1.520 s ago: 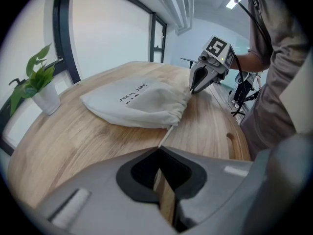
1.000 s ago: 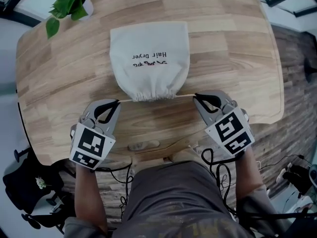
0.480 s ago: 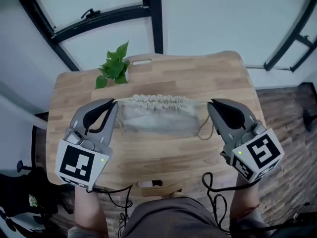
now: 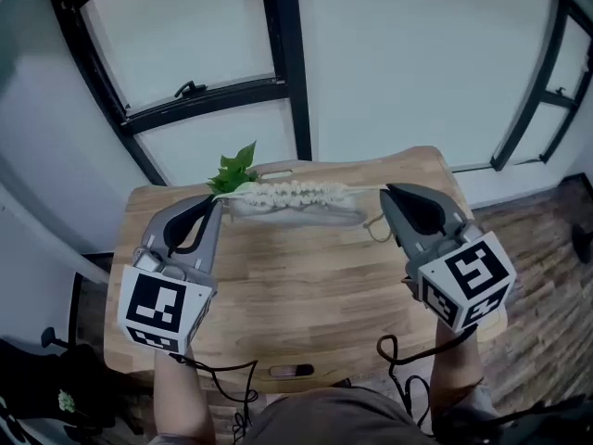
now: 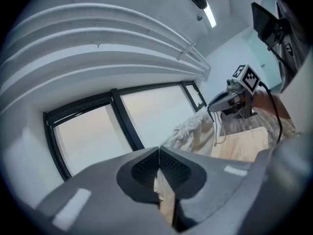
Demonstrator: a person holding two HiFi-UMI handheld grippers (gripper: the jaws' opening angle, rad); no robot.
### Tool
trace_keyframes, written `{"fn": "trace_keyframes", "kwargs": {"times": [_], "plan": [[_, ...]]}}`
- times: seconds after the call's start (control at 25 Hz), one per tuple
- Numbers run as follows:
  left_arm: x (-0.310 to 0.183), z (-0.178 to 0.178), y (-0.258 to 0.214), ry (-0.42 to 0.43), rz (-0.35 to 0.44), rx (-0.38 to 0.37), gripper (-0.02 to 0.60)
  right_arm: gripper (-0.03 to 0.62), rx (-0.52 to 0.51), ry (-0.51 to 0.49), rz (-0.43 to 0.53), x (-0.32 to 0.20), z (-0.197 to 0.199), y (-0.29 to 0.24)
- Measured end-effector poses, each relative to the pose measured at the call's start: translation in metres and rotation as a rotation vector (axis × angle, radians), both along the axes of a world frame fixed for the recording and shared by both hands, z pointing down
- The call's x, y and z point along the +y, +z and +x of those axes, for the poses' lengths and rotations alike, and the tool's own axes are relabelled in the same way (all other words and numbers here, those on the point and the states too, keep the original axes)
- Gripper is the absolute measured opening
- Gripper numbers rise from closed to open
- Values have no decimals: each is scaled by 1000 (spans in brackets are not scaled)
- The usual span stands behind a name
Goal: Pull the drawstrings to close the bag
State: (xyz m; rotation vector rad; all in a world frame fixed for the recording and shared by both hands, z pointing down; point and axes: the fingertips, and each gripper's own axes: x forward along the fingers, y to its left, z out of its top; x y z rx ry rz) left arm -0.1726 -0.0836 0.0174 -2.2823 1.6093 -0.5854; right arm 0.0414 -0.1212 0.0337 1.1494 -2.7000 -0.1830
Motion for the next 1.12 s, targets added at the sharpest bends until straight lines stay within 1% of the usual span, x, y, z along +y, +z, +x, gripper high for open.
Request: {"fn": "trace_keyframes", "kwargs": {"times": [0.32,0.68,0.88,1.12], "plan": [[11,-3,-8,-27,8,22,5,35,-9,2,8,4,1,-7],[28,-5,-16,-10,48,-3,5,35,-14,-10,37,19,-1,-13],[22,2,-21,-4,41,-16,5,35,-3,-14,27,10,2,-12],[36,-7,-16,-6,44,-17,5,35,-2,-12,38,25,-8,-7]]}}
